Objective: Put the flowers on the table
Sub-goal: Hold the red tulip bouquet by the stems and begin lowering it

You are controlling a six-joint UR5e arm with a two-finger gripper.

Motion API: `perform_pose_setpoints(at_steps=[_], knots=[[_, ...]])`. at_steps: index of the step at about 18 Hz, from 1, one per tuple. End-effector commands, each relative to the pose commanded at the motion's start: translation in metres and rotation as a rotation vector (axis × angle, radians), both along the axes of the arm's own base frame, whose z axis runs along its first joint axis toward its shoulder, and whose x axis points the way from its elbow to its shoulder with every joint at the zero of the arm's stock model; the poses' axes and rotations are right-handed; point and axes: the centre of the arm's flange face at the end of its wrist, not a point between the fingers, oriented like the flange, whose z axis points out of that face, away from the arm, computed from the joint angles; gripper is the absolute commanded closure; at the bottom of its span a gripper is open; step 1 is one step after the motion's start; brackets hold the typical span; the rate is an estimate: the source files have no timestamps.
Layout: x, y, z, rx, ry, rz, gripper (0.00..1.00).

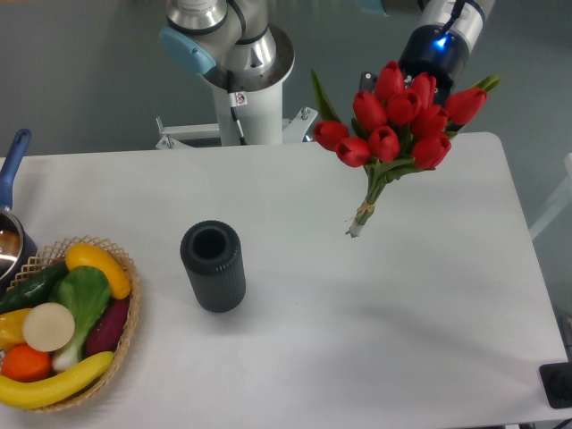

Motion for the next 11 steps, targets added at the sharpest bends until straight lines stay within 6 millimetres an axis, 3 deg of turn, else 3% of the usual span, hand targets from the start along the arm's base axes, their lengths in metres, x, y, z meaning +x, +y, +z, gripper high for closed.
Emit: perform_pose_setpoints(at_steps=[8, 11], knots=[[0.0026, -0.0024, -0.0038, -0.016, 0.05, -0.001, 0.52], [-0.0005, -0.0087, -0.0045, -0.115, 0.105, 0.043, 0.52]])
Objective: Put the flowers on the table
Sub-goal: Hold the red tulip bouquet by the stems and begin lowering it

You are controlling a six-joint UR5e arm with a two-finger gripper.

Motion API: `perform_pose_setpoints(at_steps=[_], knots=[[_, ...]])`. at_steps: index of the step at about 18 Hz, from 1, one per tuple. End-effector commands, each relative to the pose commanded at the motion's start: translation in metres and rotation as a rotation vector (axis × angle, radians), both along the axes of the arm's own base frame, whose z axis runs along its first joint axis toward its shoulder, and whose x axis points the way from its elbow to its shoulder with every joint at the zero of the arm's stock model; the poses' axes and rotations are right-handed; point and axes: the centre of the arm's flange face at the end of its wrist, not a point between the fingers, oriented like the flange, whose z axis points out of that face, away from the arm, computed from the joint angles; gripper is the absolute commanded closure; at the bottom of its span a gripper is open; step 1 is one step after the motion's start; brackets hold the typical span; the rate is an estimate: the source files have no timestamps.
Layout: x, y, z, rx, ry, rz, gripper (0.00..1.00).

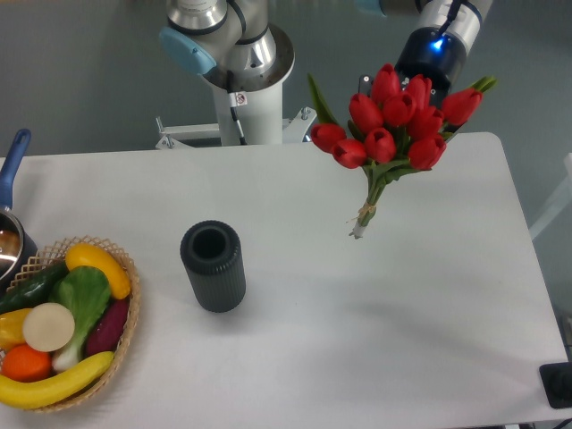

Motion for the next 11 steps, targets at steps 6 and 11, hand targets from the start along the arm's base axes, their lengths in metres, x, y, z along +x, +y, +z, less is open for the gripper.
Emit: perform_pose_setpoints(at_steps=[6, 11], knots=[[0.02, -0.012, 0.017, -0.34, 0.172, 0.147, 0.52], [0.036, 0.01, -0.009, -0.614, 0.301, 0.115, 0.52]])
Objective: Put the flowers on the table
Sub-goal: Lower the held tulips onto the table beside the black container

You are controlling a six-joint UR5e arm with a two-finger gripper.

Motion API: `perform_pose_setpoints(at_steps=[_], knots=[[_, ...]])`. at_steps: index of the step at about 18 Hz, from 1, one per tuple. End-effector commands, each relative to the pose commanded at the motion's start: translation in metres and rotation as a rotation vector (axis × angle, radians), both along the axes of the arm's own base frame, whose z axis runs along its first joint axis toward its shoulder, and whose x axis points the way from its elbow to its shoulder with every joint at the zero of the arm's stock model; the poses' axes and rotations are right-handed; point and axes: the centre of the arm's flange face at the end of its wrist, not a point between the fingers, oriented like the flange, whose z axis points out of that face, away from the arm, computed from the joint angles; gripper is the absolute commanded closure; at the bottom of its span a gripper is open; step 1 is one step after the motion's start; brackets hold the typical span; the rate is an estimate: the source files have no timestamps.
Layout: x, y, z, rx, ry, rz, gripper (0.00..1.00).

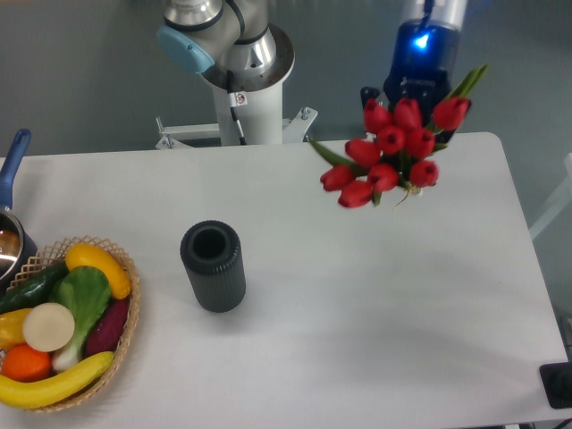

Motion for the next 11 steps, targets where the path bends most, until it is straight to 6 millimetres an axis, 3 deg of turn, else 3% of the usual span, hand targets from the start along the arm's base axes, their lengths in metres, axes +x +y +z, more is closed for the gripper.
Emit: perform_pose_setpoints(at_steps=[2, 9, 11], knots=[[0.004, 0.01, -0.008, -0.077, 0.01, -0.004, 0.52], [0.0, 0.051, -0.089, -0.427, 0.021, -0.124, 0.53], [-0.004, 0.053, -0.109, -0.492, 0.006, -0.152, 0.53]])
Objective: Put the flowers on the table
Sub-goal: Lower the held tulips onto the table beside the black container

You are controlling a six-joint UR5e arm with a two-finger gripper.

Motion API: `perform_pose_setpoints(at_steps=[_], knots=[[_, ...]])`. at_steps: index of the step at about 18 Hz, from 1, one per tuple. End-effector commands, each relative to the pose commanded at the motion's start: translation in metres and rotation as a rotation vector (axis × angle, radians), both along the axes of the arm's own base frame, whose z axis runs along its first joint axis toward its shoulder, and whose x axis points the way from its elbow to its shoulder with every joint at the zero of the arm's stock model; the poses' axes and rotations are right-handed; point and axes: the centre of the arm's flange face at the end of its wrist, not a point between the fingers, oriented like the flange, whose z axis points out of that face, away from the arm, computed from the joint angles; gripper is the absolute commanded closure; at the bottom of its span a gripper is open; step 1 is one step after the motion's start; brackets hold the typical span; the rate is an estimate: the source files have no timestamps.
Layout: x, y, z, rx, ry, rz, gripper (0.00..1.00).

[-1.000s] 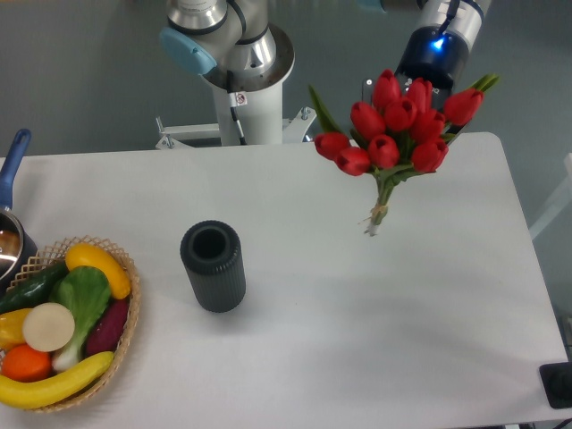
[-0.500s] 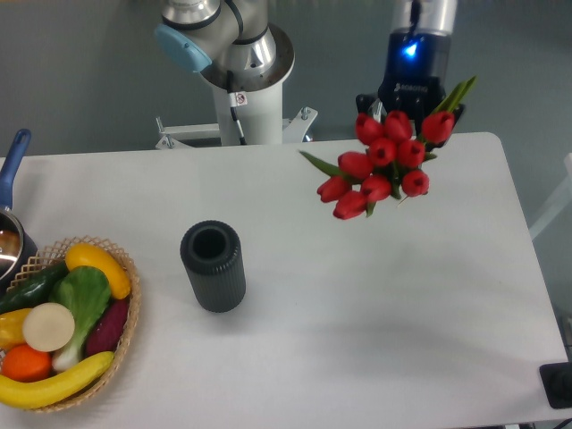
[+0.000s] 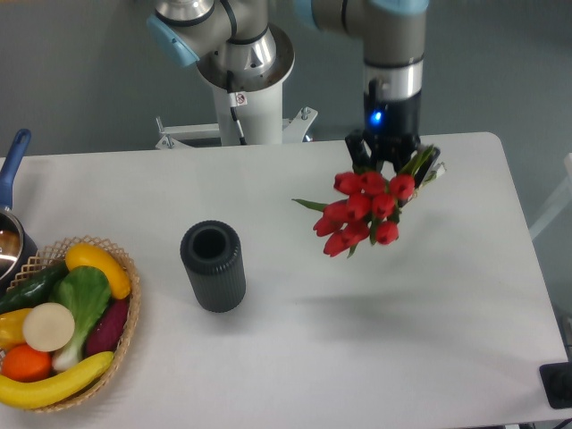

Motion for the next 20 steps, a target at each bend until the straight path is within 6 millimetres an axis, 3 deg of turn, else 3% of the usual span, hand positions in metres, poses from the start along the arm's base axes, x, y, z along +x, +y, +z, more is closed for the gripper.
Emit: perform_pose_setpoints(at_steps=[10, 15, 18, 19, 20], knots=[[-0.009, 0.034, -0.101, -0.126, -0.132, -0.073, 0.52], [-0.005, 0.048, -0.138, -0.158, -0.184, -0.092, 0.52], [-0.001, 0.055, -0.147, -0.175, -0.191, -0.105, 0.52], [-0.001, 0.055, -0.147, -0.173, -0.19, -0.105, 0.51], [-0.002, 0.056, -0.141, -0.165, -0.18, -0.102, 0.32]])
